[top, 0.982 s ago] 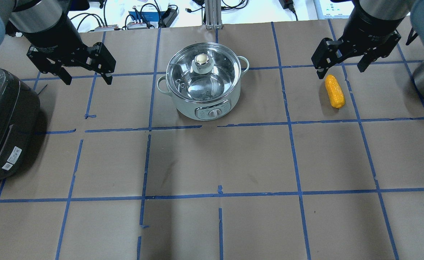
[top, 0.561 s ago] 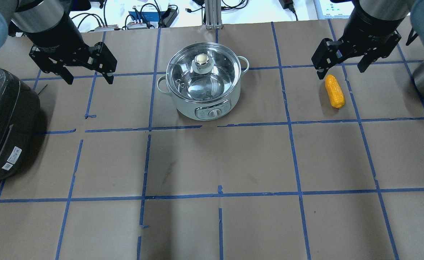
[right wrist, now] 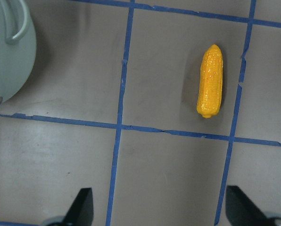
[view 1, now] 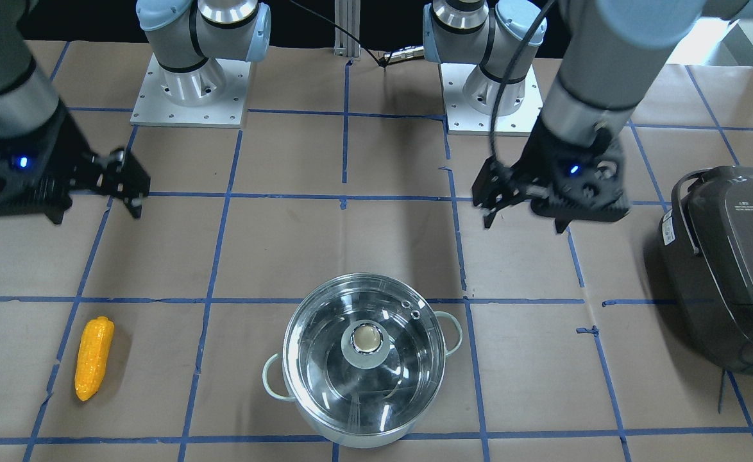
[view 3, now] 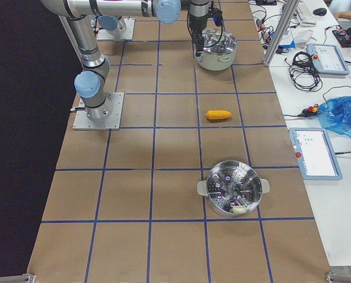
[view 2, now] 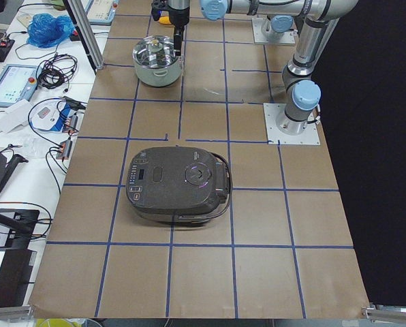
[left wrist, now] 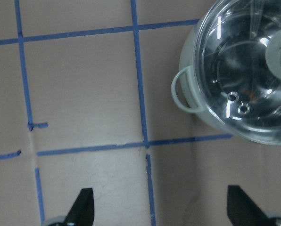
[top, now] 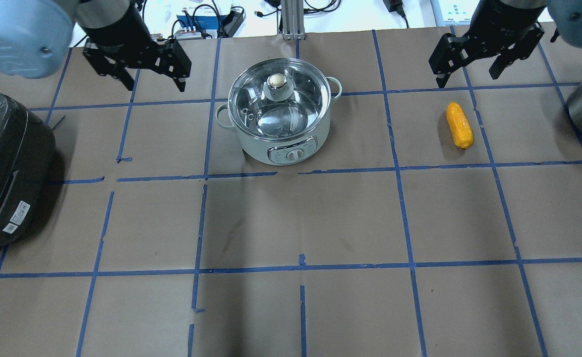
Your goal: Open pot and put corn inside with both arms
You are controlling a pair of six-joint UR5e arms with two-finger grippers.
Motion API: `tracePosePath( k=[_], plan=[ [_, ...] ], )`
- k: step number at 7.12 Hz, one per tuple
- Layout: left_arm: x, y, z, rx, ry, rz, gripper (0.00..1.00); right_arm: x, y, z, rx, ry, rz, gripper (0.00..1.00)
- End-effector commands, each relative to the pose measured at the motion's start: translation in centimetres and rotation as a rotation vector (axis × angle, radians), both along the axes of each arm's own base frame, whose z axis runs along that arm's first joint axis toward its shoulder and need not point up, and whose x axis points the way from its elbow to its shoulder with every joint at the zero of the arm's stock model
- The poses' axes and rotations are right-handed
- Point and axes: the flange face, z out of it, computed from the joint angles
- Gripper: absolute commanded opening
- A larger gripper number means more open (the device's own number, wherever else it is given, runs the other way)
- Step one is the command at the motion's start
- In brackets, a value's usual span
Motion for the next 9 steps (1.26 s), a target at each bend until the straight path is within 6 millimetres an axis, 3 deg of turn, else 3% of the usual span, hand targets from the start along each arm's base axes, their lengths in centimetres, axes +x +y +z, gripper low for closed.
tracePosePath(
  k=[1, 2, 3, 4, 6, 7, 9],
  plan=[
    [-9.3, -7.3, -6.4, -0.020, 0.015, 0.054, 1.00, -4.8, -7.6, -10.3, -0.002, 0.002, -0.019, 0.93],
    [-13.2, -8.9, -6.1, -0.042, 0.023, 0.054, 1.00, -6.4, -9.7, -14.2, -0.020, 0.006, -0.034, 0.88],
    [-14.8, -9.3, -5.6, -0.043, 0.029, 0.059, 1.00, -8.6, -11.2, -18.0, -0.032, 0.007, -0.034, 0.84],
    [-15.2, -9.5, -6.2, -0.035, 0.037, 0.065, 1.00, -11.2, -11.6, -21.4, -0.015, -0.003, -0.057, 0.82],
    [-16.1, -10.6, -10.6, 0.012, 0.035, 0.073, 1.00, -12.1, -9.4, -25.4, -0.012, -0.001, -0.037, 0.82],
    [-16.3, -10.9, -11.9, 0.028, 0.032, 0.074, 1.00, -12.0, -8.8, -26.0, 0.002, -0.004, -0.038, 0.82],
    [-16.7, -10.7, -11.9, 0.027, 0.032, 0.093, 0.96, -12.0, -8.6, -26.2, 0.016, -0.008, -0.039, 0.82]
  ],
)
